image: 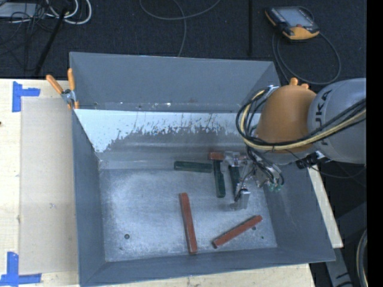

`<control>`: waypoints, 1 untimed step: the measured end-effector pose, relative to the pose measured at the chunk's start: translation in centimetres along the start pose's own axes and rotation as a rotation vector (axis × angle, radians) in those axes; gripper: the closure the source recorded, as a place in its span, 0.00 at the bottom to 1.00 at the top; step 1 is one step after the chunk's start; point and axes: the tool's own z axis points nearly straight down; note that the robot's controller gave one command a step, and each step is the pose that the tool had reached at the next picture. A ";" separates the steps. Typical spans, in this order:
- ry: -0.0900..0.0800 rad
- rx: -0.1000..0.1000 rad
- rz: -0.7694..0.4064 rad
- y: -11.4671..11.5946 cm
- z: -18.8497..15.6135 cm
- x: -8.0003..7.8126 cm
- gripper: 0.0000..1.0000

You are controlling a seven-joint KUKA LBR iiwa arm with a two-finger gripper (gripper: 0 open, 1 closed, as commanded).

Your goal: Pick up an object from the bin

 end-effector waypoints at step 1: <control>-0.001 0.004 0.022 -4.4 -0.4 0.1 0.00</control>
Offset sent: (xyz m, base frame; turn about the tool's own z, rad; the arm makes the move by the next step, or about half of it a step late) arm -0.0621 0.0205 -0.0053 0.1036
